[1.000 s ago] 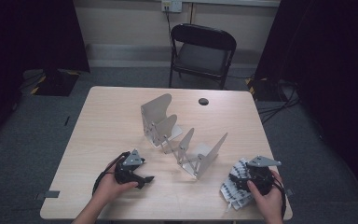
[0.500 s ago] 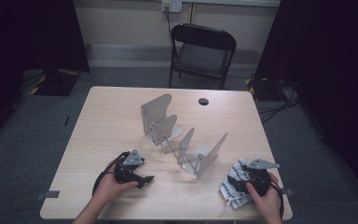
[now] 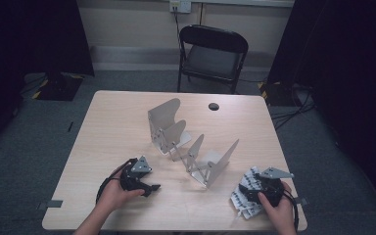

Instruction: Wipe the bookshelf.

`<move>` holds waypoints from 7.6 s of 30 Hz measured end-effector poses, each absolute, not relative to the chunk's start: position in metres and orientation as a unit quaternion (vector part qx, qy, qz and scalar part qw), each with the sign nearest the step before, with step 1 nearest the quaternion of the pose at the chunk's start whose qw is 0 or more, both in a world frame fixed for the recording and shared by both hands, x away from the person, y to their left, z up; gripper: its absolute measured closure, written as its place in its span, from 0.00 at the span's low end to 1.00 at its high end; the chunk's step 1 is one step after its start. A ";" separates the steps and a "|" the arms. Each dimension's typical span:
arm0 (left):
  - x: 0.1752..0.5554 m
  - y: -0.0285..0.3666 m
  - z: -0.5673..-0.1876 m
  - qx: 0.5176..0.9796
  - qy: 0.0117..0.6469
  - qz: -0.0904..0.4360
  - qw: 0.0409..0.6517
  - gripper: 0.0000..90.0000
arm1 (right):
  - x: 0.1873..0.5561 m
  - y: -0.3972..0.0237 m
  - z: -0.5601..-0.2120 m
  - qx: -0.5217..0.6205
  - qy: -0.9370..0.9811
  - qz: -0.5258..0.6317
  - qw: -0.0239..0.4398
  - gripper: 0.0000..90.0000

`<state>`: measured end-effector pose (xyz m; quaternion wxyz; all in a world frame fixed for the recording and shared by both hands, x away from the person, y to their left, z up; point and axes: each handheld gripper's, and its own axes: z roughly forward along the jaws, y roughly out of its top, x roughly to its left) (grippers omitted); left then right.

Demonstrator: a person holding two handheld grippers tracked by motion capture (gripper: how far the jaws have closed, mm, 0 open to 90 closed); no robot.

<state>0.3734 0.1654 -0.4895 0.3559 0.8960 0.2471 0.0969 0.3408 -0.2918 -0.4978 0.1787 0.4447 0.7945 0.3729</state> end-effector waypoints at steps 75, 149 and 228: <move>0.442 0.046 -0.352 0.900 0.279 0.060 0.331 0.44 | 0.341 -0.292 -0.498 0.447 0.793 0.374 0.178 0.16; 0.449 0.031 -0.327 0.920 0.262 0.073 0.280 1.00 | 0.341 -0.292 -0.498 0.447 0.793 0.375 0.176 0.16; 0.444 0.074 -0.327 0.937 0.204 0.069 0.277 0.61 | 0.340 -0.292 -0.498 0.448 0.792 0.374 0.178 0.16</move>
